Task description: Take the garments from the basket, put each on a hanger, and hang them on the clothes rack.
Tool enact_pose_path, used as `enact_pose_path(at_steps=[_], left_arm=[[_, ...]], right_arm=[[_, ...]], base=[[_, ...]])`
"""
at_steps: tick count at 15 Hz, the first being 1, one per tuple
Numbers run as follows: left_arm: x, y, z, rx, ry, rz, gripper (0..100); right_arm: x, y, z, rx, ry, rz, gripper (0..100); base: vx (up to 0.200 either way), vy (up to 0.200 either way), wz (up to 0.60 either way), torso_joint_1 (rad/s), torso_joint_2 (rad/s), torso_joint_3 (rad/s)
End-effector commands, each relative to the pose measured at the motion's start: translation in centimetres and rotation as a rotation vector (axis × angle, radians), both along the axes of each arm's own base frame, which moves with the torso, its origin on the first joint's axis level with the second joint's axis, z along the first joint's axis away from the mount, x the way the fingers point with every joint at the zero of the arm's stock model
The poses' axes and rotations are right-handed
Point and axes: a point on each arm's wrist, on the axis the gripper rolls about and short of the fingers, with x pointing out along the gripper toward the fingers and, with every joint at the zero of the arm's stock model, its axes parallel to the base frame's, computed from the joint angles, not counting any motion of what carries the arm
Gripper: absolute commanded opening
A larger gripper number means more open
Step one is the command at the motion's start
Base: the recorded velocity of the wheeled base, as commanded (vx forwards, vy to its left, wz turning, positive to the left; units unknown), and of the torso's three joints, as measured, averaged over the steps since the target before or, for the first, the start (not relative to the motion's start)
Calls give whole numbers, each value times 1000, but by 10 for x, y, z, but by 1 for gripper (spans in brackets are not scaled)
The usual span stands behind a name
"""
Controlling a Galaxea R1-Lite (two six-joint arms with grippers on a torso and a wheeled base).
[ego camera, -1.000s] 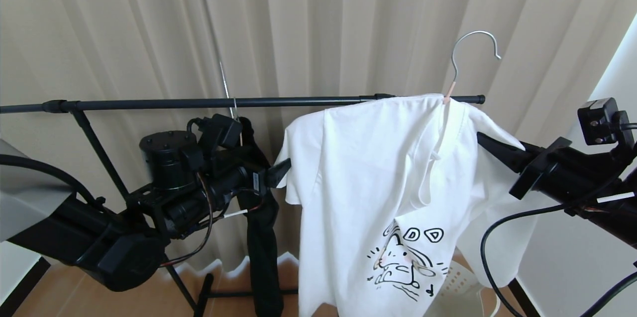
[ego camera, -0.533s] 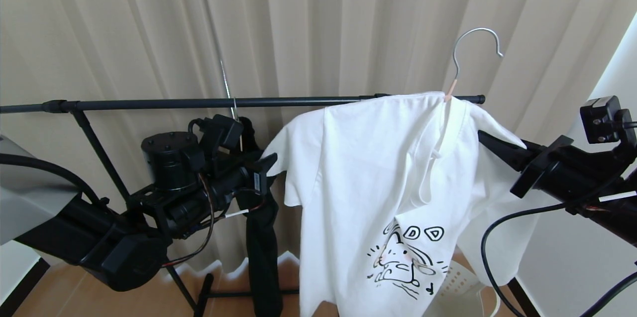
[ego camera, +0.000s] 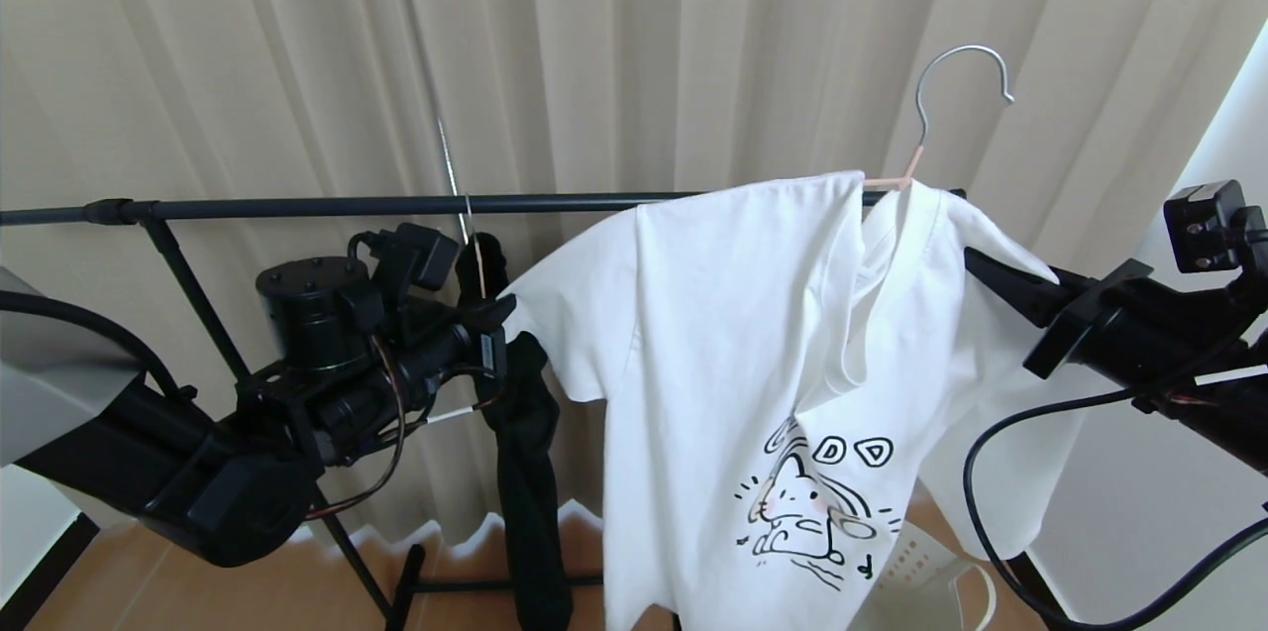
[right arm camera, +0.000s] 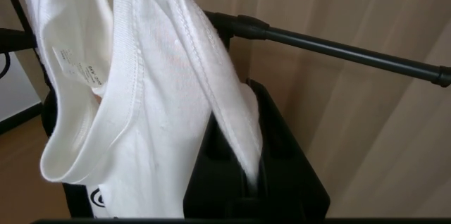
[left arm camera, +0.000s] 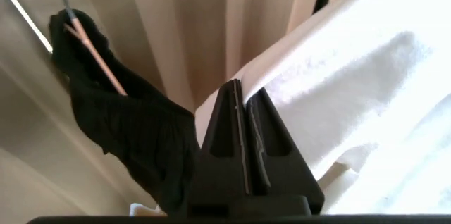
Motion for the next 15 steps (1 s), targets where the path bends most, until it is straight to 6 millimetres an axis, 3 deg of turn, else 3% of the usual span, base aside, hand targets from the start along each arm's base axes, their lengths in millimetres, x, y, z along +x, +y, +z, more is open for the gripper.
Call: enact_pose_path(at_steps=[1, 15], left_arm=[[1, 4, 1, 0, -3, 12, 0], [5, 17, 0, 15, -6, 50, 0]], right_arm=[[2, -3, 1, 1, -3, -13, 0], [7, -20, 10, 8, -35, -67, 0]], base=[[0, 0, 0, 0, 0, 0], [0, 0, 0, 0, 0, 0]])
